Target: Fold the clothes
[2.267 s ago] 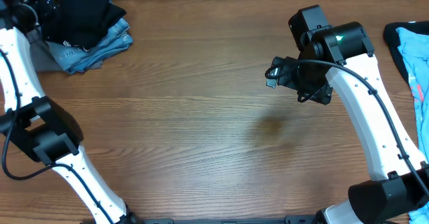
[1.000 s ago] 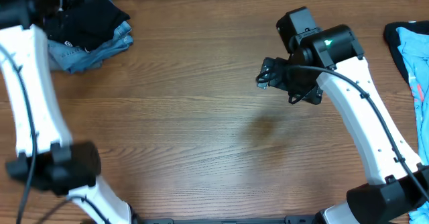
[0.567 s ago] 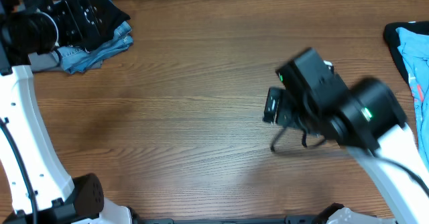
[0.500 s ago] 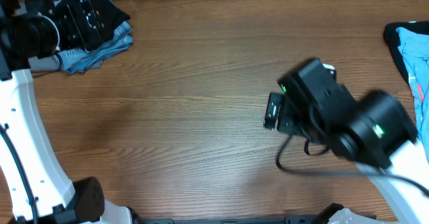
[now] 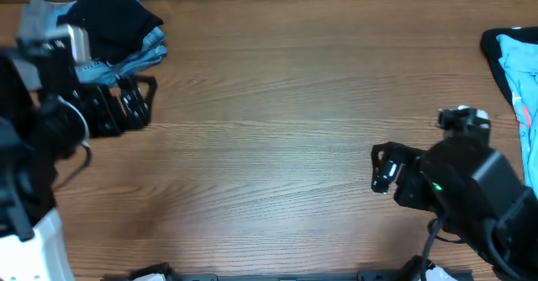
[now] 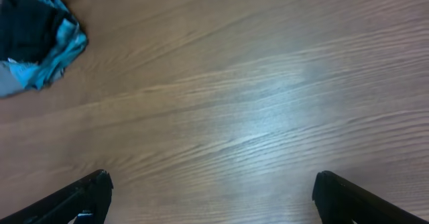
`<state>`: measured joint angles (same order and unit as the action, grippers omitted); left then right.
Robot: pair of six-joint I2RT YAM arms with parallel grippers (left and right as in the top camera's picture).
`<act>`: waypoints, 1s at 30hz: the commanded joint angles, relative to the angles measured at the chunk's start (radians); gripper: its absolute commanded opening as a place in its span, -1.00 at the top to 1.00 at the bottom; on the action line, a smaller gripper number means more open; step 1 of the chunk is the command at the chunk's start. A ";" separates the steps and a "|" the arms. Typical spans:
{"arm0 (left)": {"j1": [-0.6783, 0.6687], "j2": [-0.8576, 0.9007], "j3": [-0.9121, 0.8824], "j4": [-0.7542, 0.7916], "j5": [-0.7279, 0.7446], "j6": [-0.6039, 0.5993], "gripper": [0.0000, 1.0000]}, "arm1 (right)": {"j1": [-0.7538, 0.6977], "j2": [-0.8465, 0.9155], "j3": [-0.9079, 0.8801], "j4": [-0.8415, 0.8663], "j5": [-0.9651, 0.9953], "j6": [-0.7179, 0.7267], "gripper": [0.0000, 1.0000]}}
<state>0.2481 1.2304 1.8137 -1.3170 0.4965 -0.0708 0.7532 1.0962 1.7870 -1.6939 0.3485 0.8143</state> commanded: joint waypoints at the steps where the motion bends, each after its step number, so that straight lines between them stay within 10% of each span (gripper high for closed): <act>1: -0.007 -0.151 -0.277 0.137 0.057 0.004 -1.00 | 0.005 -0.004 -0.002 0.008 0.069 0.009 -1.00; 30: -0.007 -0.046 -0.538 0.216 0.017 -0.004 -1.00 | 0.005 0.018 -0.002 0.005 0.046 0.009 -1.00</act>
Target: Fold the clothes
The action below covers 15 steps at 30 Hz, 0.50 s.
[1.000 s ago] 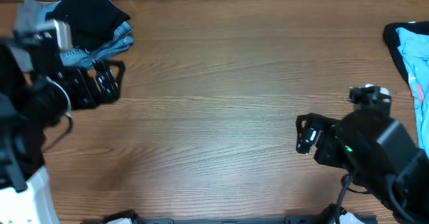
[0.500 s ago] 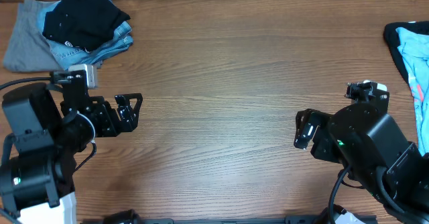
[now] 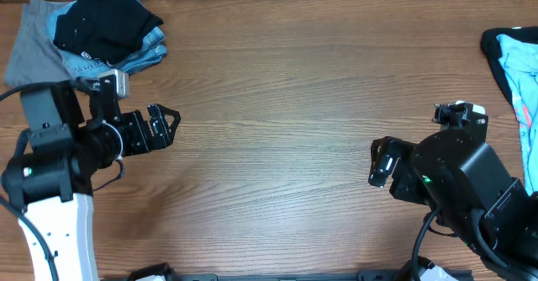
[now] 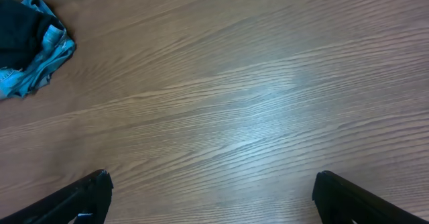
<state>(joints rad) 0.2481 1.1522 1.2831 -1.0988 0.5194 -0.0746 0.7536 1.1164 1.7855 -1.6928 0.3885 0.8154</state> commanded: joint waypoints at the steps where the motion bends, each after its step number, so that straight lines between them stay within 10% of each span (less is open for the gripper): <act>1: -0.007 0.043 -0.007 -0.002 -0.006 0.000 -1.00 | 0.002 -0.002 -0.001 0.004 0.006 0.008 -1.00; 15: -0.006 0.161 -0.007 0.000 -0.059 0.000 -1.00 | -0.370 -0.198 -0.001 0.004 0.003 0.008 -1.00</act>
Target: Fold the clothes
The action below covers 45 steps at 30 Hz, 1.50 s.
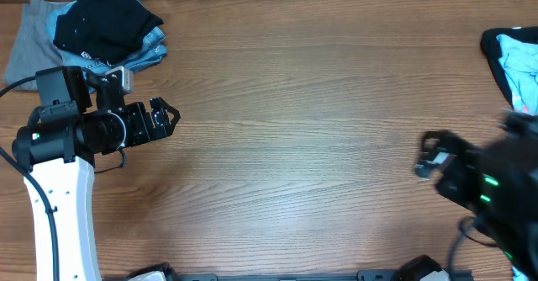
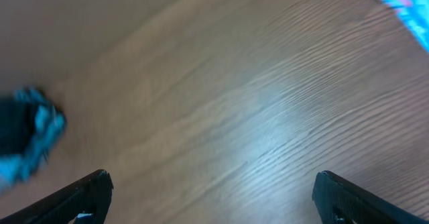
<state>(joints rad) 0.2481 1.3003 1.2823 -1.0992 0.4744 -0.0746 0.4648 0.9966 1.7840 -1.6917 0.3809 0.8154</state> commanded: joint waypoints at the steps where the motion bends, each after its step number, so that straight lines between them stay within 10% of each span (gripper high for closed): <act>1: -0.006 0.014 -0.006 0.001 -0.014 0.000 -0.99 | -0.122 -0.109 0.001 0.003 0.010 0.008 -1.00; 14: -0.006 0.029 -0.006 0.000 -0.014 0.000 -1.00 | -0.422 -0.367 0.001 -0.001 0.010 0.008 -1.00; 45: -0.006 0.029 -0.006 0.000 -0.014 0.000 -1.00 | -0.534 -0.478 -0.006 -0.001 0.019 -0.004 -1.00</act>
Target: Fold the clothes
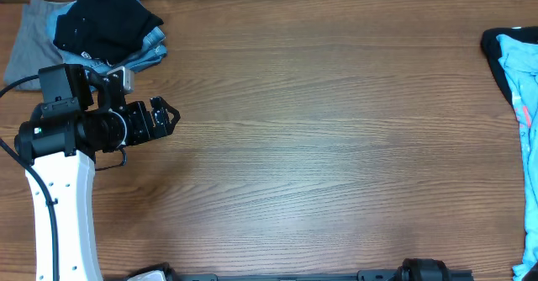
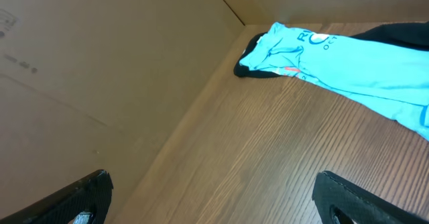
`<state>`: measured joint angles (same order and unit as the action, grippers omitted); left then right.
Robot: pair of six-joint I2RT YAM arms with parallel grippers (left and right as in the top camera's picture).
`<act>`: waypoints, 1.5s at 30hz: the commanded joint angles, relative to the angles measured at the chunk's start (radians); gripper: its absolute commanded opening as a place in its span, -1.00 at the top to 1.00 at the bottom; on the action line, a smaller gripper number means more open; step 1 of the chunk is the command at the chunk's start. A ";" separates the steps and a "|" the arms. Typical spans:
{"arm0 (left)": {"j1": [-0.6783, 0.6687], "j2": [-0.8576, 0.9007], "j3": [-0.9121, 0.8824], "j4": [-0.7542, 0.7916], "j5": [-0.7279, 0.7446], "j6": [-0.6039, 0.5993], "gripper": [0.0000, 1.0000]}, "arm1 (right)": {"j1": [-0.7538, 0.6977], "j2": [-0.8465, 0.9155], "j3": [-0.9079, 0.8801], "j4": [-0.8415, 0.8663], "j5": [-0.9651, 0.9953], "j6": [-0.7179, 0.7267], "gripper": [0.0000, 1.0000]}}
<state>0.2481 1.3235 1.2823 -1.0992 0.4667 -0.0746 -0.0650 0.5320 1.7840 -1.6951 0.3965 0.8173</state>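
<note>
A pile of clothes point(image 1: 105, 24) lies at the table's far left corner: a black garment on blue denim and grey cloth. A cyan shirt point(image 1: 519, 62) on a black garment lies at the right edge, and the right wrist view shows the cyan shirt point(image 2: 348, 56) ahead, beyond the fingers. My left gripper point(image 1: 166, 118) hovers open just below the pile, pointing right, holding nothing. My right gripper point(image 2: 213, 196) is open and empty over bare wood; its arm is out of the overhead view.
A cardboard wall point(image 2: 100, 63) rises along the table's edge to the left of the cyan shirt in the right wrist view. The wooden table point(image 1: 319, 129) spreads between the two heaps of clothes.
The right arm, then blurred at the lower right of the overhead view, is now out of it. Its camera now faces the cyan shirt and the cardboard wall. The left arm has barely shifted.
At first my left gripper stood right beside the pile at the far left, and my right gripper, open, faced that pile across the table. Then the left gripper was lower and farther right. The right arm then turned toward the right side and now faces the cyan shirt.
</note>
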 commanded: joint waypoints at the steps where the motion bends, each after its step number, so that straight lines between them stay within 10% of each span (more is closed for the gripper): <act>1: -0.006 0.006 -0.006 0.000 -0.006 0.000 -1.00 | -0.004 -0.019 -0.016 0.003 0.008 -0.006 -1.00; 8: -0.006 0.006 -0.006 0.000 -0.006 0.000 -1.00 | -0.005 -0.122 -0.253 0.165 -0.001 -0.030 -1.00; 25: -0.006 0.006 -0.006 0.000 -0.006 0.000 -0.99 | -0.005 -0.466 -1.187 1.106 -0.529 -0.590 -1.00; 45: -0.006 0.006 -0.006 0.000 -0.006 0.000 -1.00 | 0.047 -0.529 -1.625 1.720 -0.558 -0.590 -1.00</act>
<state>0.2481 1.3254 1.2797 -1.0992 0.4595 -0.0746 -0.0372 0.0147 0.1909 -0.0128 -0.1905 0.2348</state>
